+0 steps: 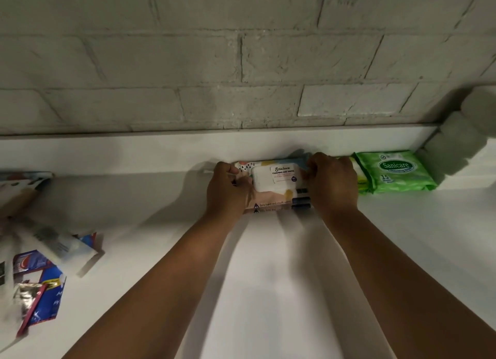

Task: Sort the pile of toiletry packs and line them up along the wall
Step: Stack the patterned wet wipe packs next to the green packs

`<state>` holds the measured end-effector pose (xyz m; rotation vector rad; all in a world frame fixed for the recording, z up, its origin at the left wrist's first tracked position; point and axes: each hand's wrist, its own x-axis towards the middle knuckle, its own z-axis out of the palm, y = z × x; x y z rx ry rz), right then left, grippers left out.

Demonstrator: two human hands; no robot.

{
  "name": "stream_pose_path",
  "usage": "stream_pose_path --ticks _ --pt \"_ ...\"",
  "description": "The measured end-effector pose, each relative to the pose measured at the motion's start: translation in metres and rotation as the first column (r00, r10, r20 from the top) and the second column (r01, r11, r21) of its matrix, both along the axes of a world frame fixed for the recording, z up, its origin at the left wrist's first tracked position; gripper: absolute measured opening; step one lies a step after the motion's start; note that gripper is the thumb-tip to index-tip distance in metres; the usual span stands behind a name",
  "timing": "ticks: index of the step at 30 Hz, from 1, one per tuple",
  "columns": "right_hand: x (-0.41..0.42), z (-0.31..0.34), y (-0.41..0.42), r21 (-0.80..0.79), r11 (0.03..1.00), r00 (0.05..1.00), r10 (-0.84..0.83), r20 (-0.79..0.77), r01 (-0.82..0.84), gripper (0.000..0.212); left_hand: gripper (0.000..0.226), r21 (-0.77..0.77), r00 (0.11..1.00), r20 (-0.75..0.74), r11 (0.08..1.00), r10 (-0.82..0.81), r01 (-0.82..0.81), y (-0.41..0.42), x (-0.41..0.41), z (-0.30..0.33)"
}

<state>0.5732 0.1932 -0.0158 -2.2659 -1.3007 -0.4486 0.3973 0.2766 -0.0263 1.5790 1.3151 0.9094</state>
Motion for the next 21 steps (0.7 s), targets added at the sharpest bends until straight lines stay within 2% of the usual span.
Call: stream_pose_path --ticks 2,3,5,7,10,12,18,21 --pt "0.0 -0.001 0.0 0.001 1.0 1.0 0.006 0.026 -0.006 0.011 0.013 0.004 1.0 -0.019 1.0 -0.015 0.015 0.0 0.0 0.002" --pt "0.0 -0.001 -0.001 0.019 1.0 0.999 0.019 0.028 -0.02 0.013 0.012 0.078 0.998 -0.069 0.997 -0.011 0.017 0.0 -0.001 0.003" --pt "-0.002 0.002 -0.002 0.07 0.994 0.996 0.088 0.012 -0.089 0.014 0.014 0.333 0.981 -0.196 0.941 0.008 0.059 -0.001 -0.003 0.004" --pt "-0.008 0.006 -0.004 0.103 0.971 0.974 0.22 -0.046 -0.215 0.016 0.022 0.451 0.965 -0.256 0.877 -0.052 0.167 -0.009 -0.002 0.008" --pt "-0.021 0.005 -0.008 0.079 0.921 0.911 0.389 -0.137 -0.381 0.013 0.029 0.434 0.932 -0.318 0.848 -0.172 0.305 -0.02 0.004 0.005" --pt "-0.024 0.002 -0.01 0.07 0.904 0.888 0.427 -0.172 -0.421 0.013 0.03 0.41 0.922 -0.33 0.849 -0.204 0.335 -0.021 0.006 -0.002" --pt "-0.025 -0.01 -0.011 0.02 0.943 0.908 0.327 -0.263 -0.333 0.022 0.032 0.373 0.904 -0.361 0.854 -0.227 0.364 -0.017 0.006 -0.005" --pt "-0.029 -0.004 -0.013 -0.002 0.938 0.901 0.333 -0.28 -0.347 0.017 0.034 0.349 0.876 -0.416 0.846 -0.245 0.403 -0.019 0.004 0.002"
